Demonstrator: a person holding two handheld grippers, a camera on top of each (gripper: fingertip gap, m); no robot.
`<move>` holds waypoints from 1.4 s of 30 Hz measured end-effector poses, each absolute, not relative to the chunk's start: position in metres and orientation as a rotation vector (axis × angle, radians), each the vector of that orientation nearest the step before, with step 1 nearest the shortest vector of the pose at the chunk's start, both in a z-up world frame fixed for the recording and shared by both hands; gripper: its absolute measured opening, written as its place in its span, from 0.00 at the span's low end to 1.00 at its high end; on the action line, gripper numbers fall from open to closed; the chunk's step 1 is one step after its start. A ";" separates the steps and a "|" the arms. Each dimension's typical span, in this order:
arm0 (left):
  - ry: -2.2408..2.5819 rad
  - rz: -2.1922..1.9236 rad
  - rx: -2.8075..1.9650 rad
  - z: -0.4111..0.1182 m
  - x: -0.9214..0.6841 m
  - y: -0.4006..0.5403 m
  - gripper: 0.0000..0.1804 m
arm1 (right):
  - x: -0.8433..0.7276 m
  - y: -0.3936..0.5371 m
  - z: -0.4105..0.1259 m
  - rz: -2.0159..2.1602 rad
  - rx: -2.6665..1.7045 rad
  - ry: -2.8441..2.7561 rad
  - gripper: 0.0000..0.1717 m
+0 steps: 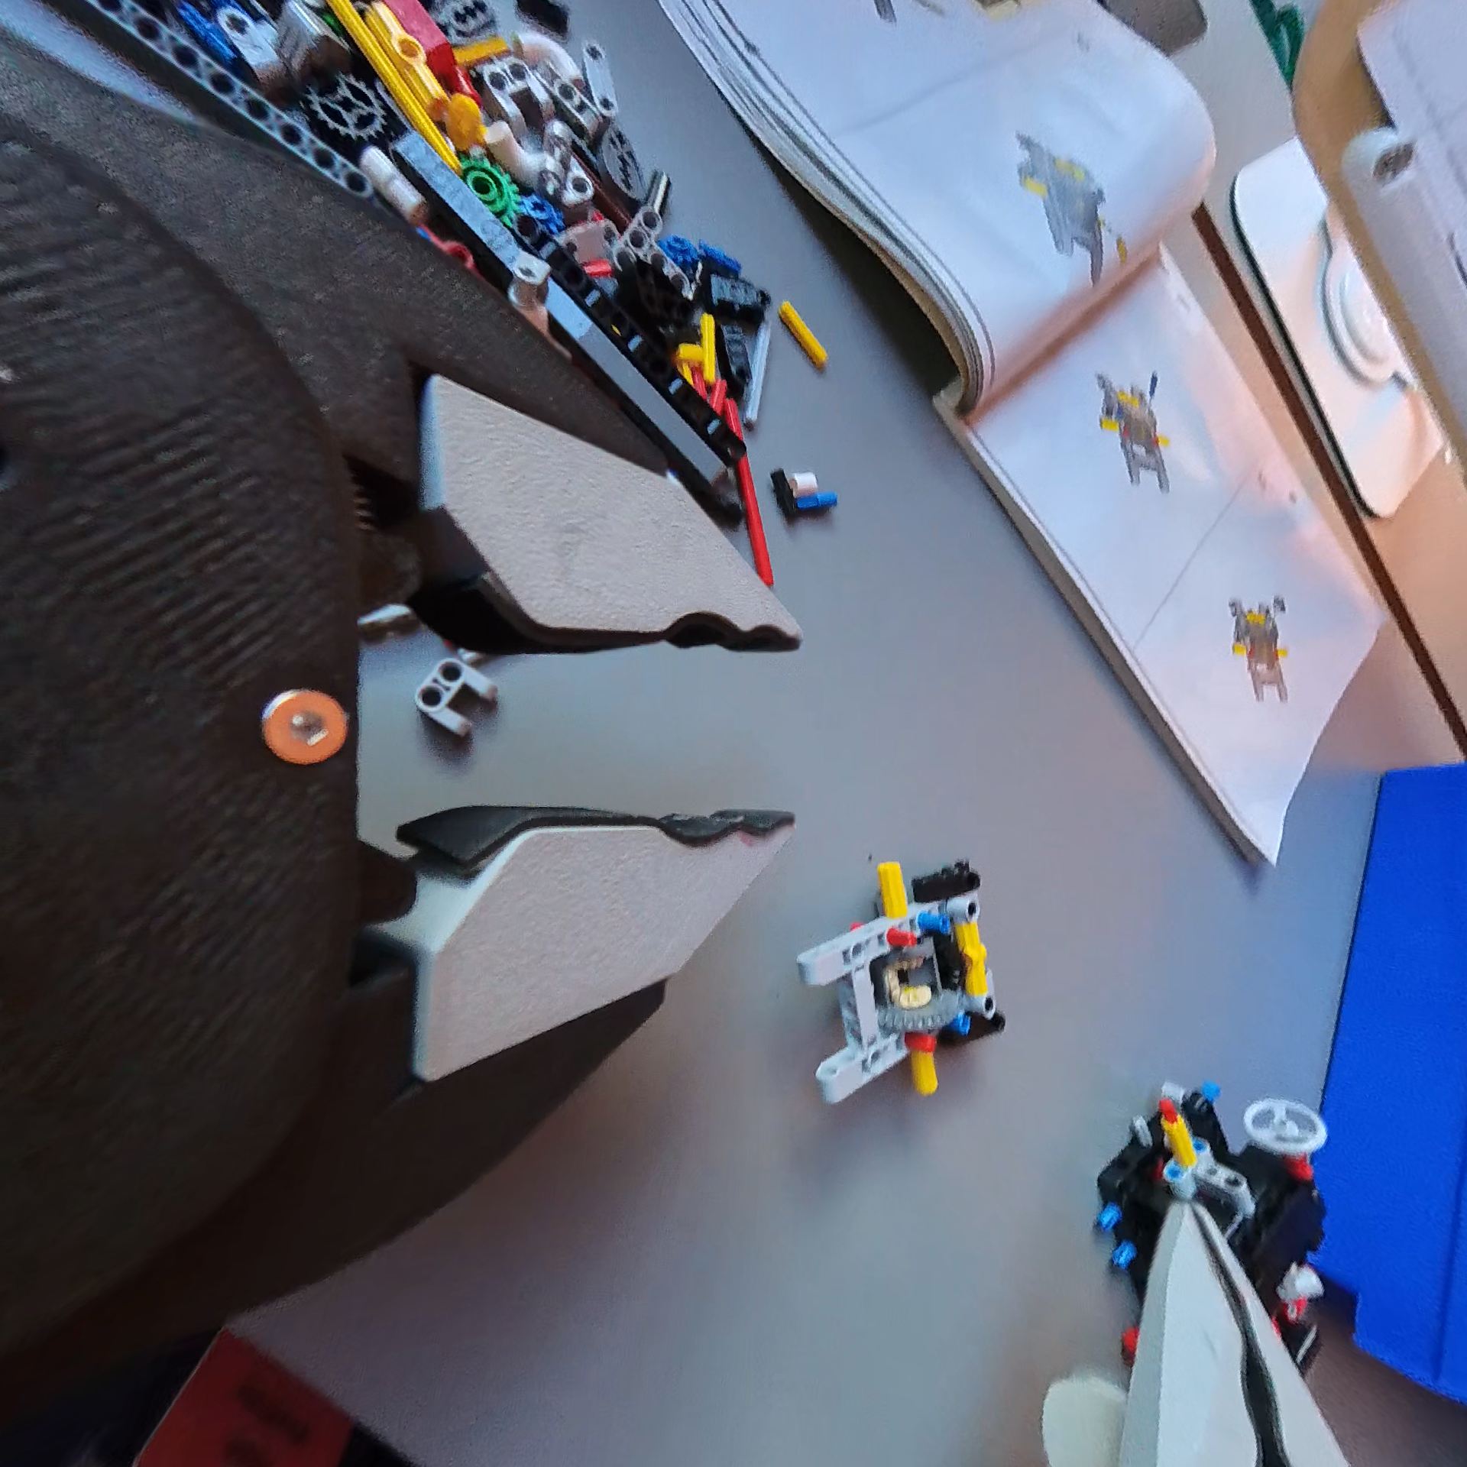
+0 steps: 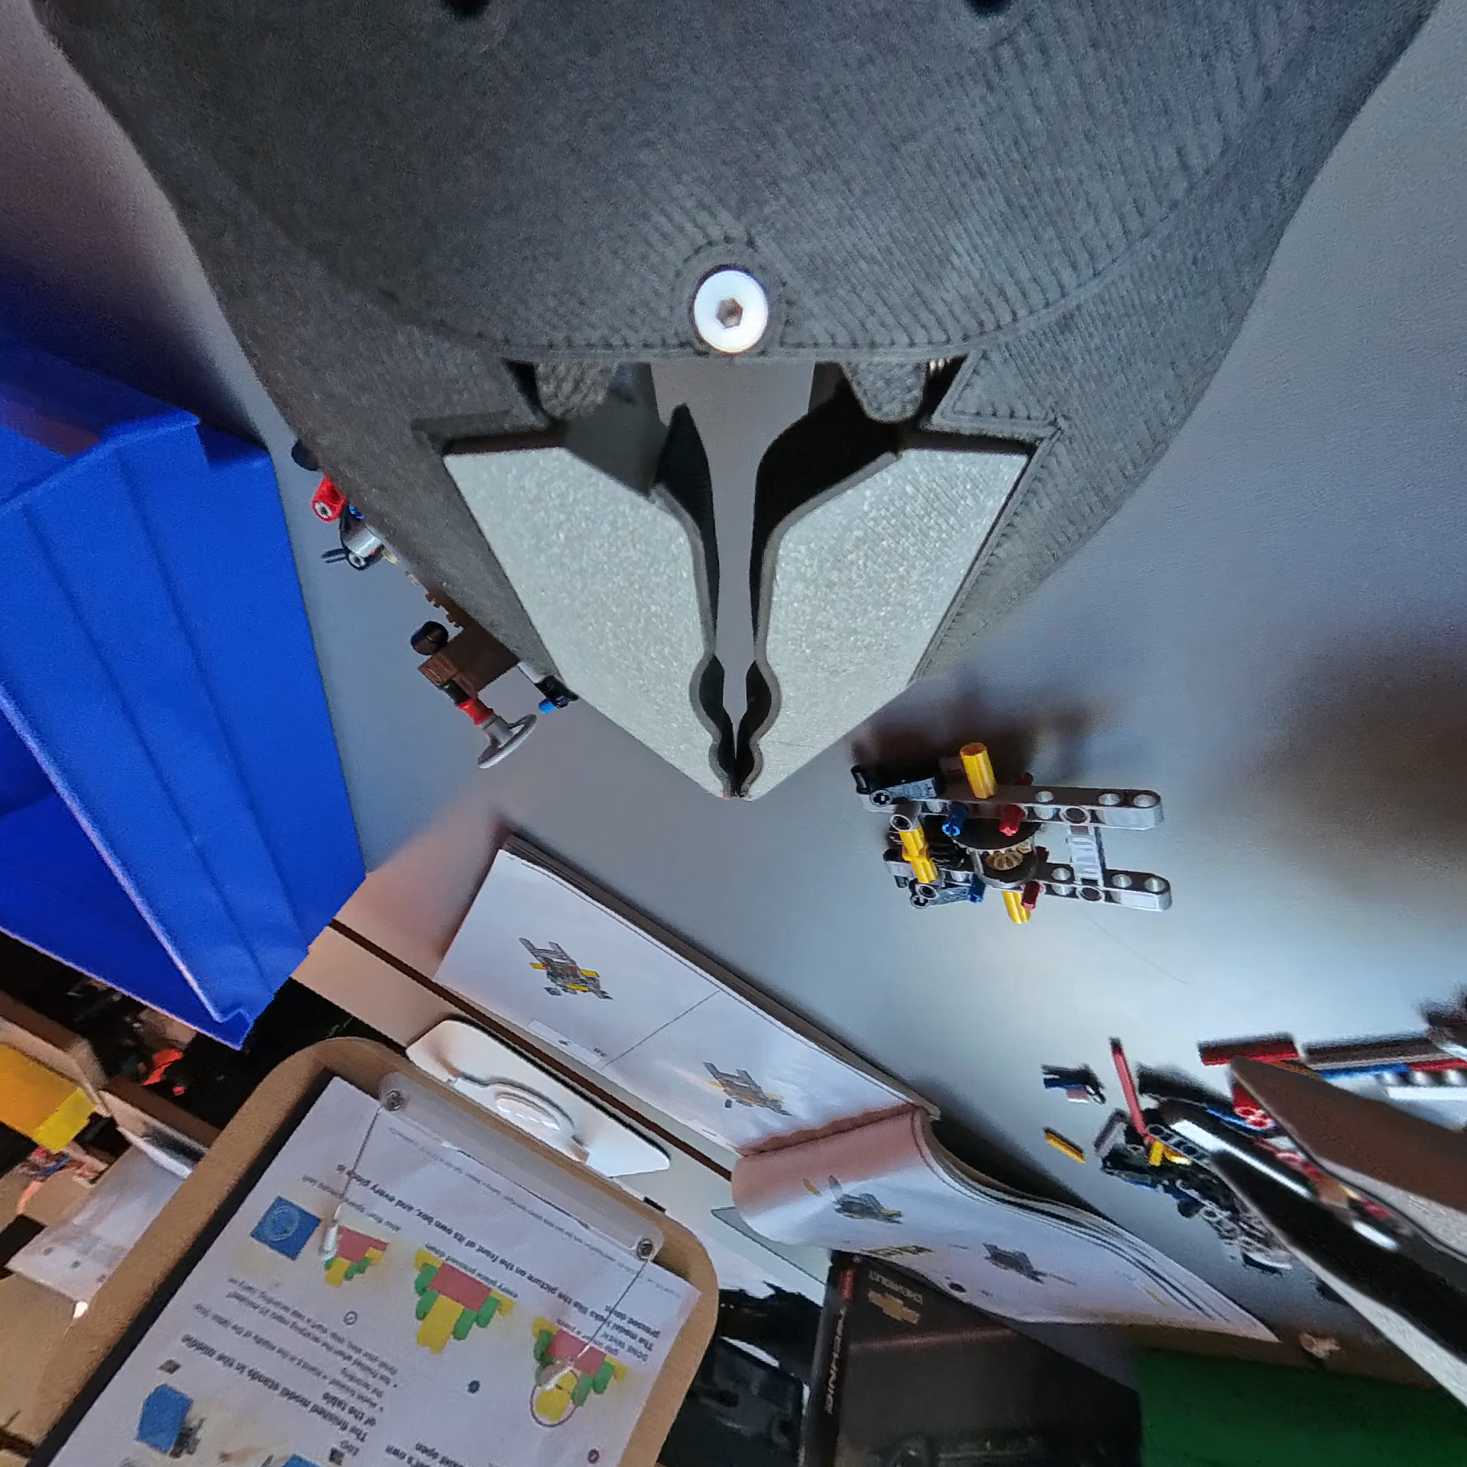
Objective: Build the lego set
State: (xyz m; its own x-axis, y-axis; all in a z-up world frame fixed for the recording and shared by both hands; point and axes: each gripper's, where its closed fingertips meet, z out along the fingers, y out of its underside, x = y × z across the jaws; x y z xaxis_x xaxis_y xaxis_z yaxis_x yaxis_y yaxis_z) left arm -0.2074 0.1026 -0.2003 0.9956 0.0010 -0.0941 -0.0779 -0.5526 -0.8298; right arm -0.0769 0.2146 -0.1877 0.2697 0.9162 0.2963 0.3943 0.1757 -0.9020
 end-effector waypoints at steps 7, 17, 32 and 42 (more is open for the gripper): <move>-0.132 0.257 -2.081 -0.182 -0.246 0.100 0.23 | -0.071 0.224 -0.180 0.565 -1.411 -1.235 0.00; -0.307 0.425 -1.975 -0.150 -0.292 0.101 0.26 | -0.119 0.207 -0.166 0.491 -1.532 -1.301 0.45; -0.290 0.480 -1.781 -0.093 -0.283 0.142 0.24 | -0.183 0.212 -0.051 0.493 -1.381 -0.943 0.48; -0.233 0.491 -1.790 -0.091 -0.279 0.139 0.24 | -0.188 0.197 -0.064 0.511 -1.383 -1.061 0.45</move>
State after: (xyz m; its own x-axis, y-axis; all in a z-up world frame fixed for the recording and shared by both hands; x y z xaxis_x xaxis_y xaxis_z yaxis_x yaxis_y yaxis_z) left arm -0.2785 0.1386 -0.0908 0.8905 0.4054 -0.2065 -0.0962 -0.2758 -0.9564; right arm -0.1882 0.1966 -0.0637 0.4775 0.8258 0.3001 0.2803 0.1806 -0.9428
